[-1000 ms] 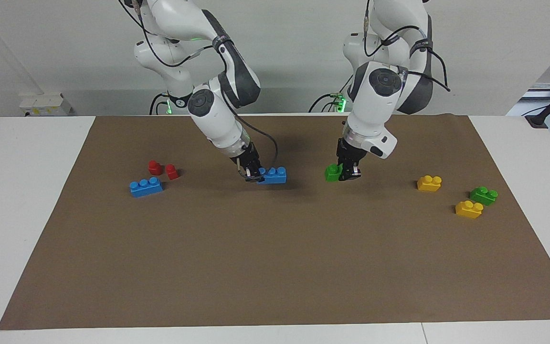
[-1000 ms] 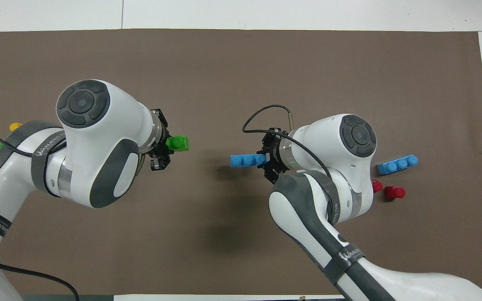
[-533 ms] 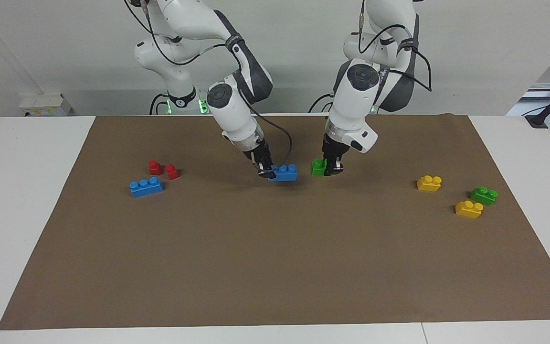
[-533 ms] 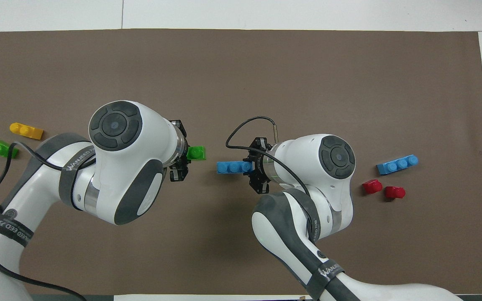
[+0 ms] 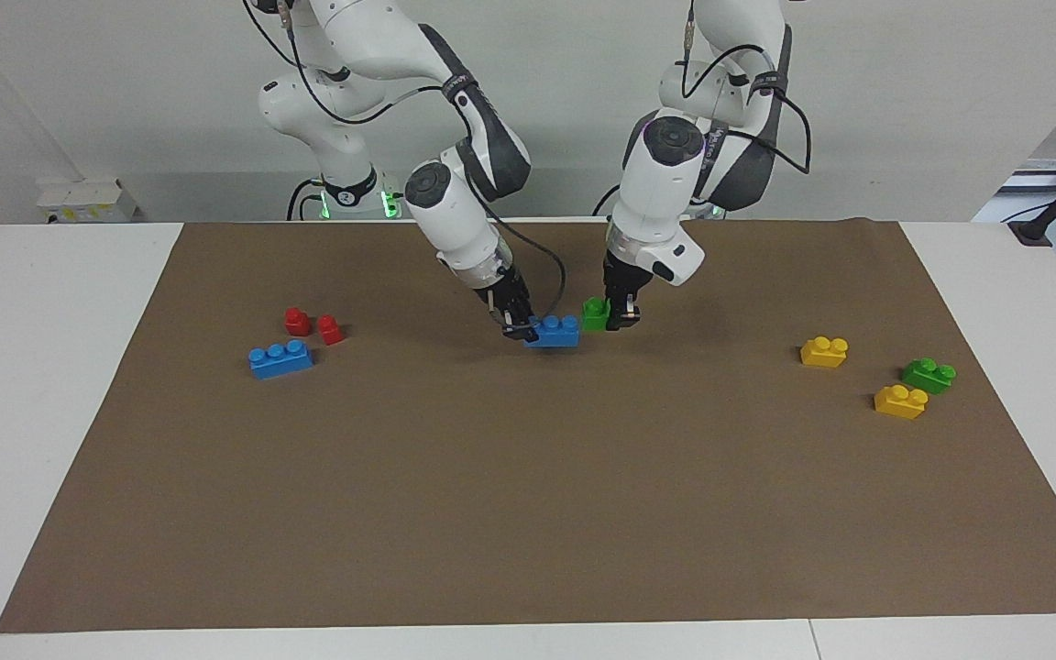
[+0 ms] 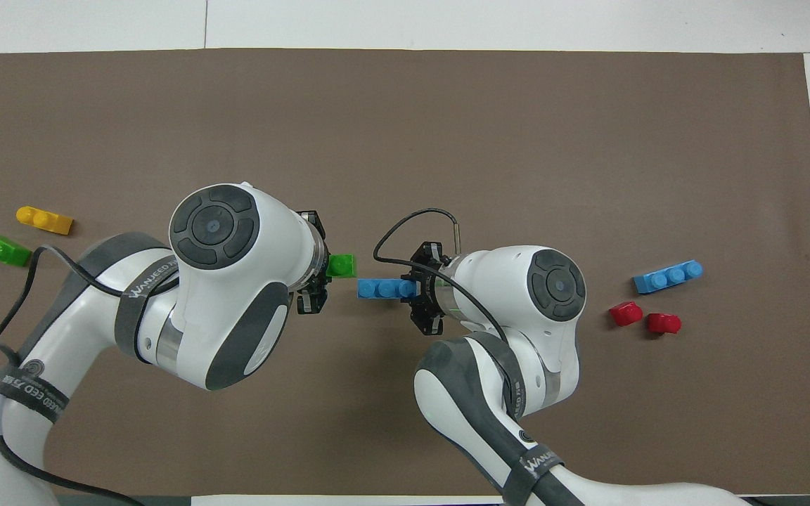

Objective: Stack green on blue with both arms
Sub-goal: 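Press the green brick onto the blue brick held by the right gripper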

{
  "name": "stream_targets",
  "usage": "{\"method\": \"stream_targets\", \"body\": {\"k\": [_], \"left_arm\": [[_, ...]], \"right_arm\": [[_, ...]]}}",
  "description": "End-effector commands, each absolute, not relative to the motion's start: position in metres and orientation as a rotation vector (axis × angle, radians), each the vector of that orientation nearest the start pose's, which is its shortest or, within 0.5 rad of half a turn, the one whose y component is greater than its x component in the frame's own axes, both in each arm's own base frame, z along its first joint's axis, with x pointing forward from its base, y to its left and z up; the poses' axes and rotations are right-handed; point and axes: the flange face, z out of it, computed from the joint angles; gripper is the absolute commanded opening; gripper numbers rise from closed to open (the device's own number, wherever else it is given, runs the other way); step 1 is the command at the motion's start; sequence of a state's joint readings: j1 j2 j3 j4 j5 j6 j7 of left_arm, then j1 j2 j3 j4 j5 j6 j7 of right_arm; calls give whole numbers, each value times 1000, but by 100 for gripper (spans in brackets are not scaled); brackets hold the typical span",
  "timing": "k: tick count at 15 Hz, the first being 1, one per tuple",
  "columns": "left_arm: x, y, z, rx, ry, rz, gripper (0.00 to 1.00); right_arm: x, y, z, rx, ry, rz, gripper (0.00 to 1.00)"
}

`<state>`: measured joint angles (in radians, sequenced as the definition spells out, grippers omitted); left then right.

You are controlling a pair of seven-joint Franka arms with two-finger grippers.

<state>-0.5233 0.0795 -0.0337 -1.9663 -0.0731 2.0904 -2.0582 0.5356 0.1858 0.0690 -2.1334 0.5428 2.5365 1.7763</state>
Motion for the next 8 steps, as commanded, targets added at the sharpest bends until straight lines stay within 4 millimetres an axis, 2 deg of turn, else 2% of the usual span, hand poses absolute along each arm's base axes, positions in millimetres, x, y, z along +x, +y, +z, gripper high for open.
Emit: {"method": "stream_targets", "body": {"k": [1,8], "left_arm": [[480,-306,439,-2301,-2256,94,0],[442,-332,418,-2362,-2242,80,0]], "right_arm": [[483,324,329,-1932,1992,355,0],[476,340,307,-1937,1982,342,0]]}}
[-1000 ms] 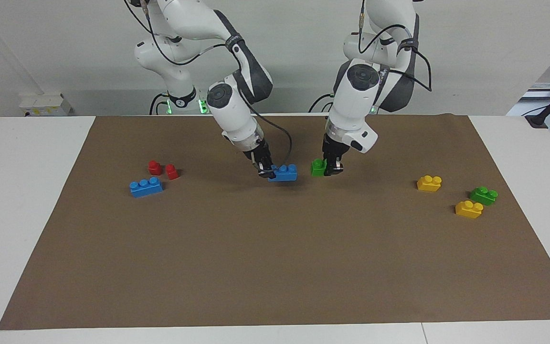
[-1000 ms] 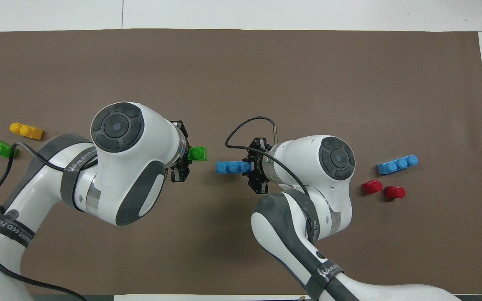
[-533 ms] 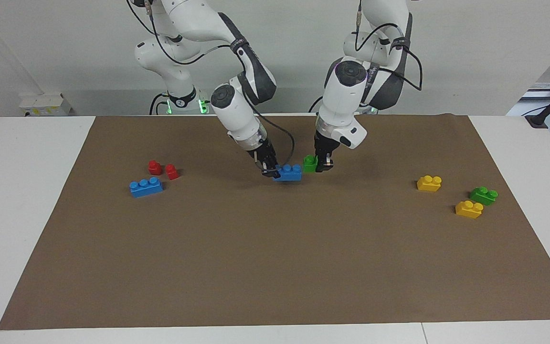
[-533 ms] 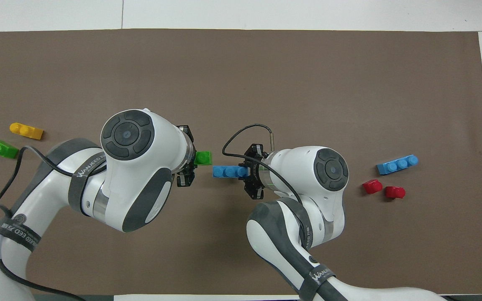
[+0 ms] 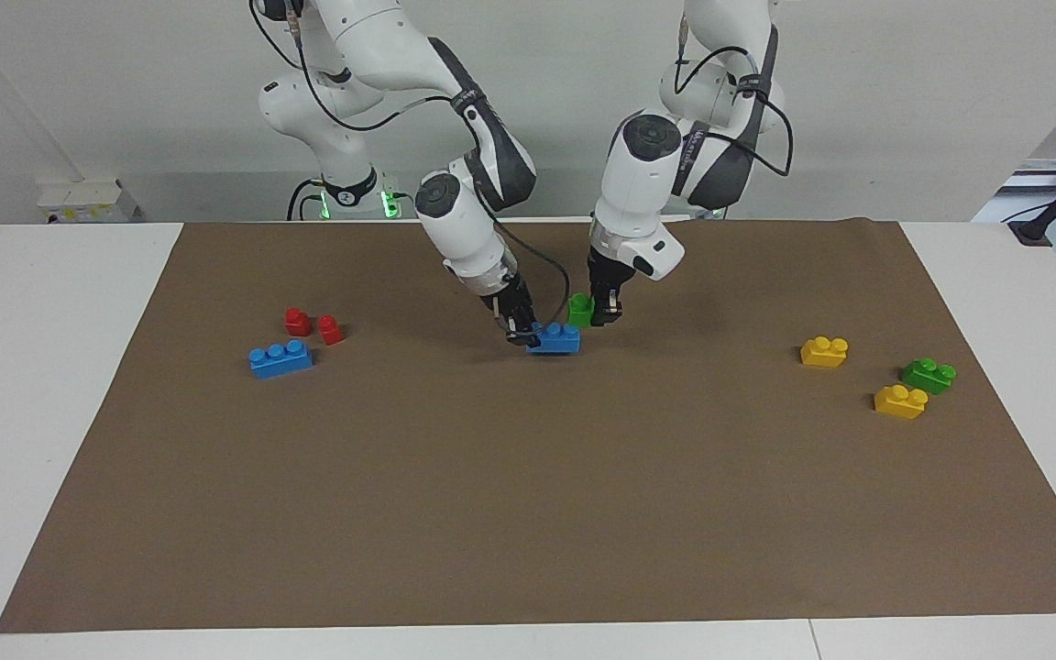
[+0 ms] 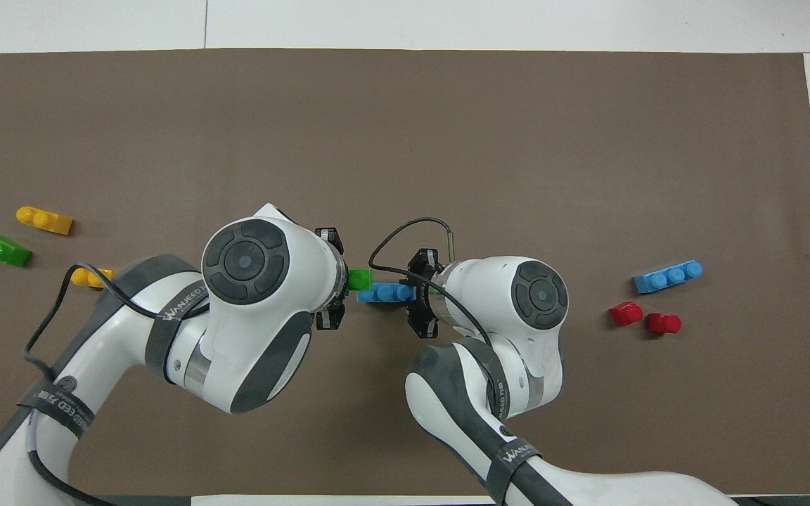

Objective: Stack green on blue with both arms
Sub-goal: 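Press the green brick onto the blue brick held by the right gripper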

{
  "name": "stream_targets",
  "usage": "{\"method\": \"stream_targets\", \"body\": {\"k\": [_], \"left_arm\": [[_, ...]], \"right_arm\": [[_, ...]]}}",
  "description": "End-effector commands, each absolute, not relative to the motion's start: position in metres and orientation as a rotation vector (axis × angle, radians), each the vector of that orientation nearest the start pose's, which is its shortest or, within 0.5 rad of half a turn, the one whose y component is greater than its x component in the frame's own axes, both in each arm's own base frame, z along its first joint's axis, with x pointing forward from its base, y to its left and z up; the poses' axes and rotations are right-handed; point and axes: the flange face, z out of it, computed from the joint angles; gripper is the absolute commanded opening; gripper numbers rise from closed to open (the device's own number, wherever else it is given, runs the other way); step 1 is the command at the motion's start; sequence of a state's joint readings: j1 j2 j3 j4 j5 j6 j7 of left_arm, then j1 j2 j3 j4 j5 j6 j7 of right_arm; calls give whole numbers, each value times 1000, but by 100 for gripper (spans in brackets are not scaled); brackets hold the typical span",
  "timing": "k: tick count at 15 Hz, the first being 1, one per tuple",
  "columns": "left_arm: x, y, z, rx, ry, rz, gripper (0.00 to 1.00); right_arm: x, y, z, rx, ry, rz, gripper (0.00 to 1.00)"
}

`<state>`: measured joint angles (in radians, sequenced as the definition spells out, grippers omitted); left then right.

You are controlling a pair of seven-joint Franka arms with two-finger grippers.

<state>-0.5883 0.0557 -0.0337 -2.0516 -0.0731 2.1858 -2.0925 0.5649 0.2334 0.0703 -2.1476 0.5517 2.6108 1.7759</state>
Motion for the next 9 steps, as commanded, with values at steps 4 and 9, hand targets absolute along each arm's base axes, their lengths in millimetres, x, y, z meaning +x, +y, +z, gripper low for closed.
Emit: {"method": "stream_targets", "body": {"k": [4,9], "left_arm": [[431,-337,402,-2381,-2232,68,0],[427,-336,393,-2392,-2236,59,0]], "right_arm": [[475,339,304,-1938,1987,340,0],[474,338,298,-1954,1981,337,0]]}}
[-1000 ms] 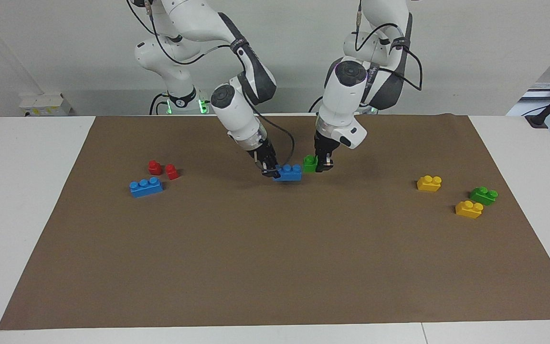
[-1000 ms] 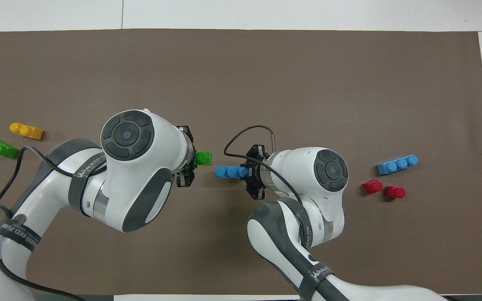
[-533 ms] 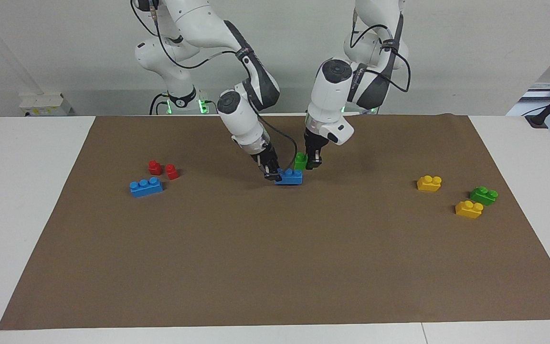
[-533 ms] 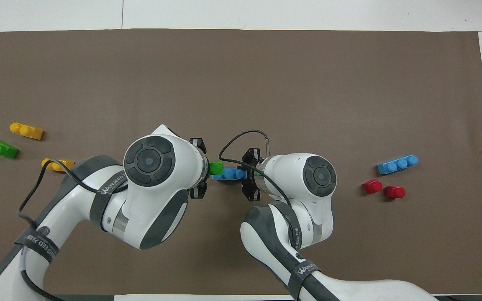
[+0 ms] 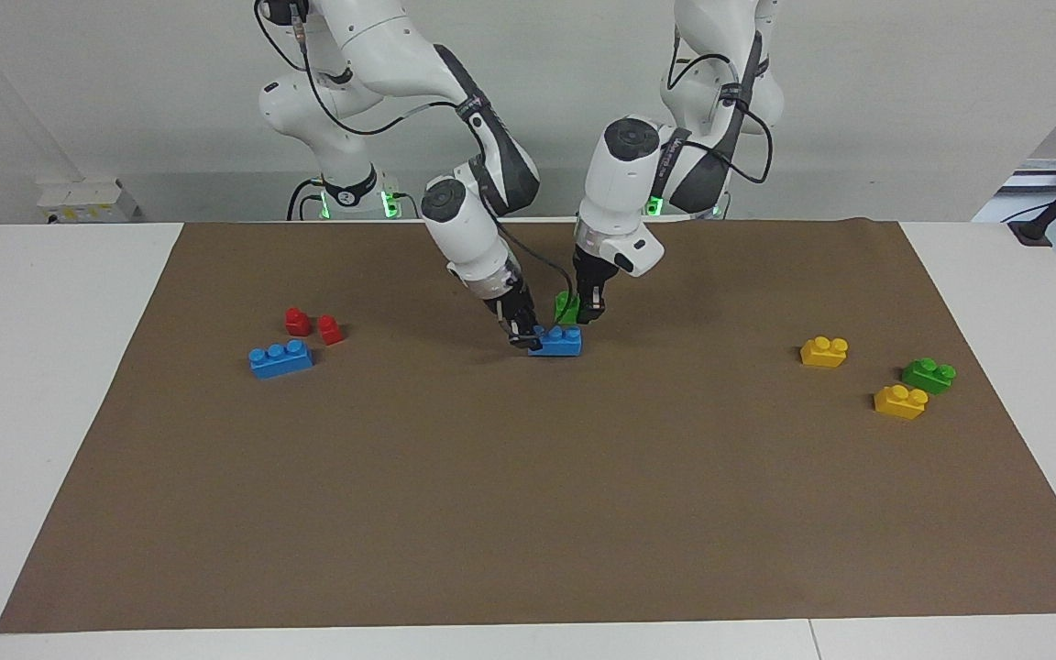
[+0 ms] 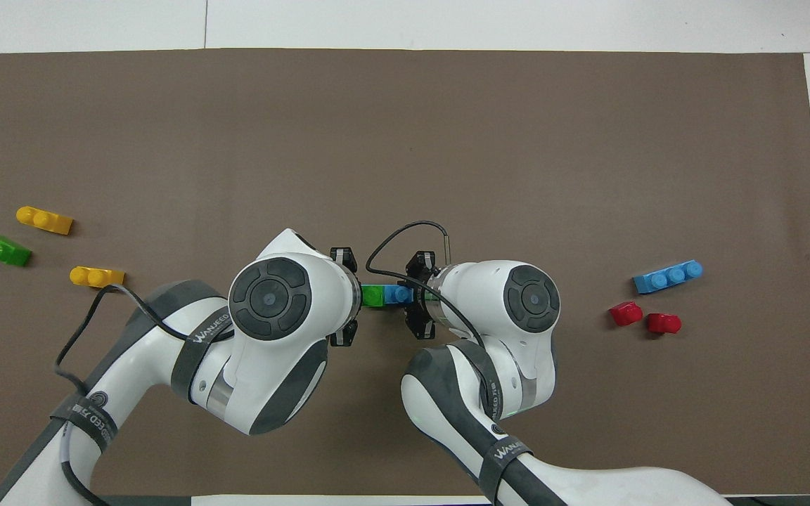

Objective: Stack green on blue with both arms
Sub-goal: 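Press the green brick onto the blue brick held by the right gripper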

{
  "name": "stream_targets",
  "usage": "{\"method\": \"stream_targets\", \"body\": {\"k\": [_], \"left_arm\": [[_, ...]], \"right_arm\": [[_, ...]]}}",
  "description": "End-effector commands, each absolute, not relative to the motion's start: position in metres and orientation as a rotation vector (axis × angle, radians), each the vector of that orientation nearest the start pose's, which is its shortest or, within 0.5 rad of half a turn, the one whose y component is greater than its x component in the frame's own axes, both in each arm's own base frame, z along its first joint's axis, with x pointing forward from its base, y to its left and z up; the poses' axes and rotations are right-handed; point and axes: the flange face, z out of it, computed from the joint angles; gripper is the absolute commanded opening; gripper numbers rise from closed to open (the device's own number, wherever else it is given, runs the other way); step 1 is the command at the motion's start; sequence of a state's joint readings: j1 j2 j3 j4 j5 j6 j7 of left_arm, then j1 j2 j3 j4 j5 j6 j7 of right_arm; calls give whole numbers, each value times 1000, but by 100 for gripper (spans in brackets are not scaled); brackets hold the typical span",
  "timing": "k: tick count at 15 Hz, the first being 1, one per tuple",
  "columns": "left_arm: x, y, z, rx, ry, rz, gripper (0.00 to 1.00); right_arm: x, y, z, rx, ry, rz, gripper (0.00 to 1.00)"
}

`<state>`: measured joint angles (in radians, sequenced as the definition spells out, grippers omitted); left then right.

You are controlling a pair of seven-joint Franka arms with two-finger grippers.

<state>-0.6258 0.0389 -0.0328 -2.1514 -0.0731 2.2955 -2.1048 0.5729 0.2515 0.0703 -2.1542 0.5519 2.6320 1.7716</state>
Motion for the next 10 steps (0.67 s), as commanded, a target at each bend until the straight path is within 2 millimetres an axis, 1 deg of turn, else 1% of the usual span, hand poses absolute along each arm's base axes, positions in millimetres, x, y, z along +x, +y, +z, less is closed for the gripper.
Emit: {"method": "stream_targets", "body": {"k": [1,5,6,10], "left_arm": [[426,-339,391,-2395,-2229,60,0],[424,-344,378,-2409,-2224,55,0],[421,-347,378,-2420,-2217,56,0],[419,-347,370,-2434,-2224,49,0]], "right_arm": [[474,337,298,-1954,1981,337,0],[472,336,296,-1971,1970,334,0],[473,335,295,-1974,1969,333,0],[472,334,294,-1976,1969,333,0]]}}
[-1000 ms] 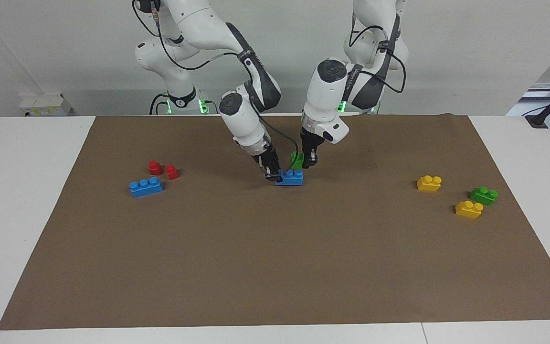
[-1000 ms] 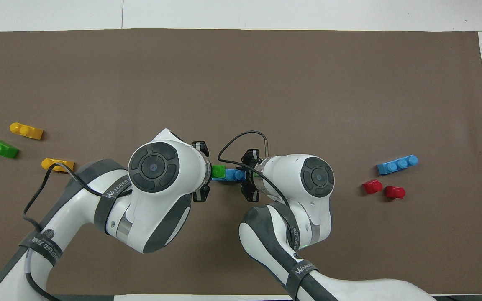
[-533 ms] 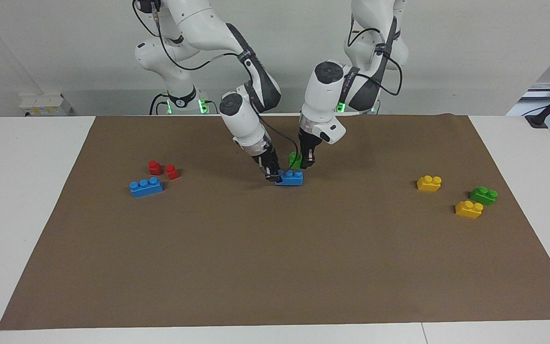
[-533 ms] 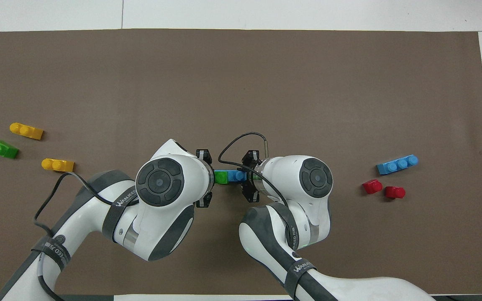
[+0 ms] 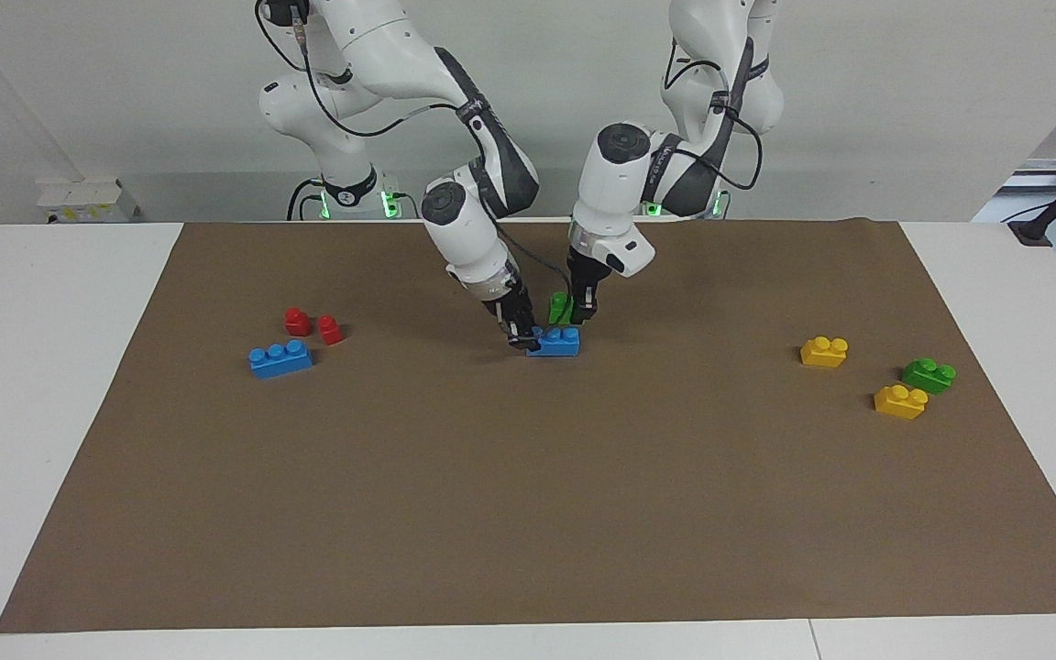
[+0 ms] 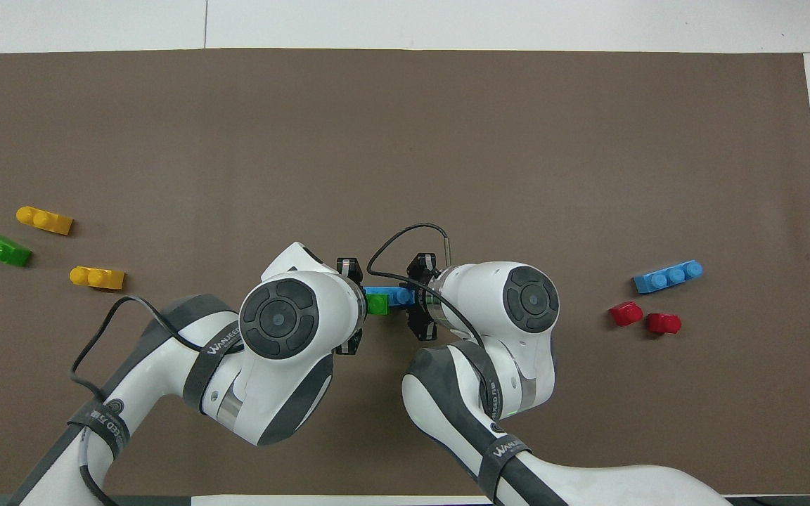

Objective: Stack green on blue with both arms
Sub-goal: 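Press the green brick onto the blue brick held by the right gripper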

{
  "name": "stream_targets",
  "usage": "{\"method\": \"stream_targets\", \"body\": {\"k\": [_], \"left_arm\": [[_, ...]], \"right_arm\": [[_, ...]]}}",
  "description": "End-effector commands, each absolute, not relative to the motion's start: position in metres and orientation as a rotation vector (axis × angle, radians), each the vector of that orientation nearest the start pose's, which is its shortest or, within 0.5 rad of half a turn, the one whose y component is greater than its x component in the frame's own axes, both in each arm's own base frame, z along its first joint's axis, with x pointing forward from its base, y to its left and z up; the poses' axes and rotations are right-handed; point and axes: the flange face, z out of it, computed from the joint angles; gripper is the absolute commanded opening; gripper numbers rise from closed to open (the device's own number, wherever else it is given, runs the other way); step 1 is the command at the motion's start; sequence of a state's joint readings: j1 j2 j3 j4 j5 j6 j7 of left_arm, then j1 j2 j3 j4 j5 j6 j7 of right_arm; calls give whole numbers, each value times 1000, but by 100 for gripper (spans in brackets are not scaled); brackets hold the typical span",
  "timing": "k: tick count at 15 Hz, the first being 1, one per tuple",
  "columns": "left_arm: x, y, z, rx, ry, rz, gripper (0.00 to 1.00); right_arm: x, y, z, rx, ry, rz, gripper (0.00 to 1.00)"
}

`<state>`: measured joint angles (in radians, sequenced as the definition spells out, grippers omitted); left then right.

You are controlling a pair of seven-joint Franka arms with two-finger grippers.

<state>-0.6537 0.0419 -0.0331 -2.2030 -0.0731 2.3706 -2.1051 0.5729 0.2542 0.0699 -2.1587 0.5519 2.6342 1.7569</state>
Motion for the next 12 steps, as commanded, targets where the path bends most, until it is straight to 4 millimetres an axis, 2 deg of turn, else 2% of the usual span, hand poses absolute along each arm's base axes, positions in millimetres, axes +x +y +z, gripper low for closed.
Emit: {"method": "stream_targets", "body": {"k": [1,12], "left_arm": [[418,-347,369,-2433,-2223,49,0],[416,-357,350,-2402,-2256,10,0]], "right_arm": [[472,334,294,-1976,1969,333,0],[472,335,296,-1984,1960,334,0]]}}
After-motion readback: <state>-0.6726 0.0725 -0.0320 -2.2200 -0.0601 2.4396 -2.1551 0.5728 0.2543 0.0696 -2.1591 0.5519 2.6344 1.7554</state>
